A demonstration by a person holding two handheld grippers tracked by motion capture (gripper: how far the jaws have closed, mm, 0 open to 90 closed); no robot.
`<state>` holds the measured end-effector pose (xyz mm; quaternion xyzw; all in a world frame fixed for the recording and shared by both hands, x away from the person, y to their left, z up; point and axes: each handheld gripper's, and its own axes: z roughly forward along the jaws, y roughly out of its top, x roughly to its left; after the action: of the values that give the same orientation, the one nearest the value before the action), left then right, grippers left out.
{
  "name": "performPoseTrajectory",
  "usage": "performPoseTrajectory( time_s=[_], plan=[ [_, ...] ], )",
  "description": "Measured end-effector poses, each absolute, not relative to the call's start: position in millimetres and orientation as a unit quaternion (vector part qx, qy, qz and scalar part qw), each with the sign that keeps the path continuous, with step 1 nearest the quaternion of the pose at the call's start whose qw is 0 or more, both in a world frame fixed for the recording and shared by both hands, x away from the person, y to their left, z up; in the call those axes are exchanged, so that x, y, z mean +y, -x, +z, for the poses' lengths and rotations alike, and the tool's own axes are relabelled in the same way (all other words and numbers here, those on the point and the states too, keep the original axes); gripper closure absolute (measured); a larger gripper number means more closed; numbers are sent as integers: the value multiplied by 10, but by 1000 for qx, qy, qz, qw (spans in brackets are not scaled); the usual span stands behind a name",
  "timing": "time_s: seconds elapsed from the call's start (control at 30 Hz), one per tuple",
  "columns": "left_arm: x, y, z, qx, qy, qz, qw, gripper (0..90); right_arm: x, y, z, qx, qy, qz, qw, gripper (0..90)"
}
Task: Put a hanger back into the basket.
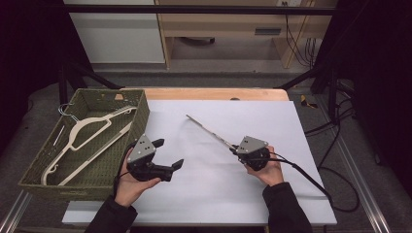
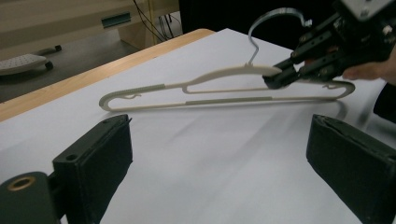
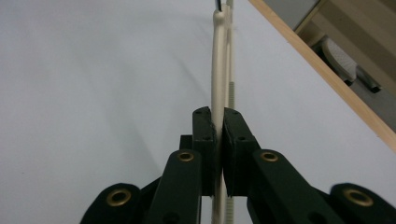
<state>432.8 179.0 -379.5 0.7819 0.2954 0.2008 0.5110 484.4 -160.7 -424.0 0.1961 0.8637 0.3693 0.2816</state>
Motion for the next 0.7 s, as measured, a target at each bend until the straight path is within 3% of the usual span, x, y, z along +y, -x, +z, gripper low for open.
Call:
performPoseTrajectory(
  time_s=[0.3,0.7],
  plan=[
    [1852,-4306,-3868,305,-784,192,505,68,-1795,-4770,-4064,848,-220,406,260,873],
    [1834,-4272,-3865,294,-793,184,501,66,-1714,-4520,-3922,843,-195,481,141,873]
  ],
)
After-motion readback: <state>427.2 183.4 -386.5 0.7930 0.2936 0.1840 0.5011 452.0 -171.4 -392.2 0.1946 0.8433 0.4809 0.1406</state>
